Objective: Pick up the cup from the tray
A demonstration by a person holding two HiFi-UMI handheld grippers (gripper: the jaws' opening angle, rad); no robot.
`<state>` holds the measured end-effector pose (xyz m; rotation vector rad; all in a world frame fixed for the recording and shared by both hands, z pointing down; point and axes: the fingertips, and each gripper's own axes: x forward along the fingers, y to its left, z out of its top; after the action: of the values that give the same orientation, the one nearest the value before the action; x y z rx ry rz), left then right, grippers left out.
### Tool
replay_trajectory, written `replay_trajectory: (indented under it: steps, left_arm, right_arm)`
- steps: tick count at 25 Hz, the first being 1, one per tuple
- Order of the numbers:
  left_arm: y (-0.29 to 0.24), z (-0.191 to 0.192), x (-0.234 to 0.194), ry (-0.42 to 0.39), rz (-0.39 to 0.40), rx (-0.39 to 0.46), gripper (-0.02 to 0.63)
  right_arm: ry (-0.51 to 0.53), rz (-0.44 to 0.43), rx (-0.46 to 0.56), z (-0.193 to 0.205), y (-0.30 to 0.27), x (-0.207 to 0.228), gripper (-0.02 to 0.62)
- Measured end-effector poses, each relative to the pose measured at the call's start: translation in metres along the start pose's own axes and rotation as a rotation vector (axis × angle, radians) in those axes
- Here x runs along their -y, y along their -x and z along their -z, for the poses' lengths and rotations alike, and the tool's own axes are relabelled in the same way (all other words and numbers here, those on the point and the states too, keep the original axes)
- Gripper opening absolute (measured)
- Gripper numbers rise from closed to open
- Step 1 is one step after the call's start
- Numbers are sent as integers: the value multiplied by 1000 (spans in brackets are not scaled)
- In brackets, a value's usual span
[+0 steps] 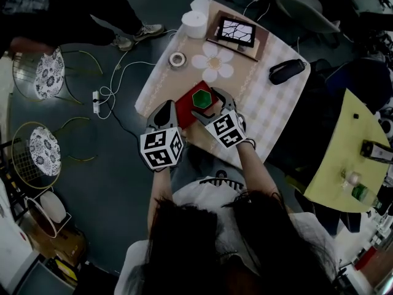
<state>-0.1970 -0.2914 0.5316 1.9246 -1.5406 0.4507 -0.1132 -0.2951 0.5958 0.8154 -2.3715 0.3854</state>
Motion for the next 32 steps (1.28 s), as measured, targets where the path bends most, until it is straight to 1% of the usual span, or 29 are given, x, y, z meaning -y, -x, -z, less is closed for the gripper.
replay_trajectory:
  steps: [13,20,23,29,32]
  left_arm:
    - [-21,1,-15,-22,15,-49,9]
    - [-24,0,-19,-27,19,-57,9]
    - [-24,0,-20,-31,21,-57,9]
    - [-22,-1,-19,-36,24,-57,9]
    - [-20,-2,-19,-39,26,-53,9]
  right_arm:
    - [60,9,-108,19,-36,3,384]
    - [59,15,-153,28,-41,3,380]
    - [66,25,-163,30,-42,5,350]
    - [73,24,-178,29,-40,4,344]
    - [61,34,-166,26,-35,4,342]
